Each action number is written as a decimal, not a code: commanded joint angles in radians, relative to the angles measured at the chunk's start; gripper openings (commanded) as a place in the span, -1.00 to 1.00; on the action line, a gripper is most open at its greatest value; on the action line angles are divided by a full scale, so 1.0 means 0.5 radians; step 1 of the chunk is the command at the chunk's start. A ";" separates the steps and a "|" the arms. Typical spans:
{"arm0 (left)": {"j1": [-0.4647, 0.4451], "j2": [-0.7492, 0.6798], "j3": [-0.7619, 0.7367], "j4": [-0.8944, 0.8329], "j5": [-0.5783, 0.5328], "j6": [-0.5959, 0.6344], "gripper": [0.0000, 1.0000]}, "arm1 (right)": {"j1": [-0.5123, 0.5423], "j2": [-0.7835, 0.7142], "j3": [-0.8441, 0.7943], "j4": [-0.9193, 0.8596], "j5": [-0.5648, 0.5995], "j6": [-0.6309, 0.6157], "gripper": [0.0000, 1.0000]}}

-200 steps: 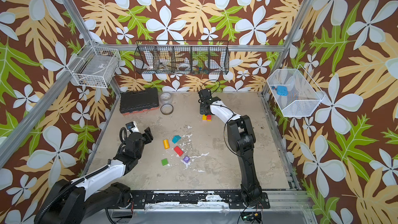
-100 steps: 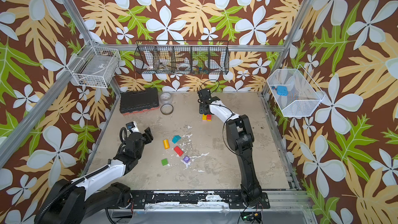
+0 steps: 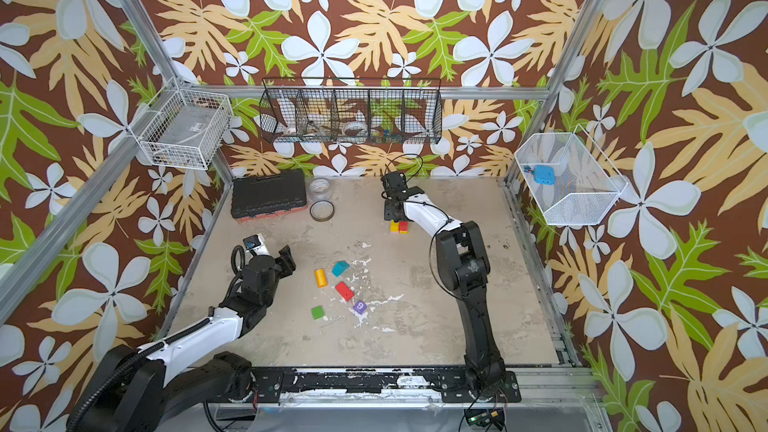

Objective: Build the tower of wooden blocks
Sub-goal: 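Lower the magenta block onto the group top and open the right gripper, then move the right gripper to the red block beside the teal block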

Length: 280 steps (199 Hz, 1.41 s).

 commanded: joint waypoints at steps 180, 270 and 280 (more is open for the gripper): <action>0.003 -0.010 0.010 0.042 0.015 0.021 0.41 | 0.337 -0.825 -0.745 0.340 0.233 0.098 0.68; 0.004 -0.024 0.004 0.030 -0.013 0.010 0.42 | 0.876 -0.979 -1.298 0.659 0.159 0.259 0.74; 0.004 -0.025 0.004 0.028 -0.022 0.009 0.42 | 0.905 -0.992 -1.335 0.659 0.173 0.263 0.75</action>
